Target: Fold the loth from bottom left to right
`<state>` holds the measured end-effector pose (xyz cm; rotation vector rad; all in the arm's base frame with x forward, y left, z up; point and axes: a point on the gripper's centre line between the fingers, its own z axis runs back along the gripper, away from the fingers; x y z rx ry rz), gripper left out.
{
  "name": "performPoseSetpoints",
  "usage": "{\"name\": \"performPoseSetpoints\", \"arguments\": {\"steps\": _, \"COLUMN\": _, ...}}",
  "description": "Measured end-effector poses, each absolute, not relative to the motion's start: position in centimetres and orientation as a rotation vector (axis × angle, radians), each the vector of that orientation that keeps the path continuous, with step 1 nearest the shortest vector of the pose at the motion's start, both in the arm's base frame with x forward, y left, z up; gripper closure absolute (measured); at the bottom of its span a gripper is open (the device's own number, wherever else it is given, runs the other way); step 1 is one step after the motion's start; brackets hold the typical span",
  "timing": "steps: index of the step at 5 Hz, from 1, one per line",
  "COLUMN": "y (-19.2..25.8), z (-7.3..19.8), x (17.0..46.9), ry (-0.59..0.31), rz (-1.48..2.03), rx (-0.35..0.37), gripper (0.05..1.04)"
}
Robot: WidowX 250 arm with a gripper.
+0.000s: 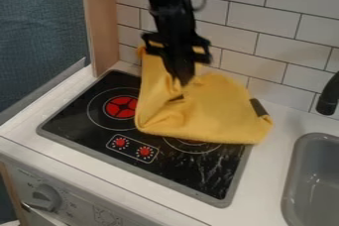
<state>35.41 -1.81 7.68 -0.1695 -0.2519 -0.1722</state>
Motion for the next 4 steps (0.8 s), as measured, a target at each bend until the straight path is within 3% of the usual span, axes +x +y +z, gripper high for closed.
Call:
{"name": "performPoseSetpoints", "arguments": {"steps": 2, "y": -3.3, "z": 2.8, "x": 35.2, "ry": -0.192, "rz": -0.206, "rx": -0.148, "gripper": 1.032}}
{"name": "performPoseSetpoints", "arguments": {"steps": 3, "y": -3.3, "z": 2.6, "x": 35.2, "ry": -0.202, "rz": -0.207, "rx": -0.149, "gripper": 1.009}}
{"name": "performPoseSetpoints", "arguments": {"steps": 4, "y": -3.1, "z": 2.5, "x": 34.9, "ry": -0.187, "rz": -0.184, "rx": -0.139, "gripper": 0.855}}
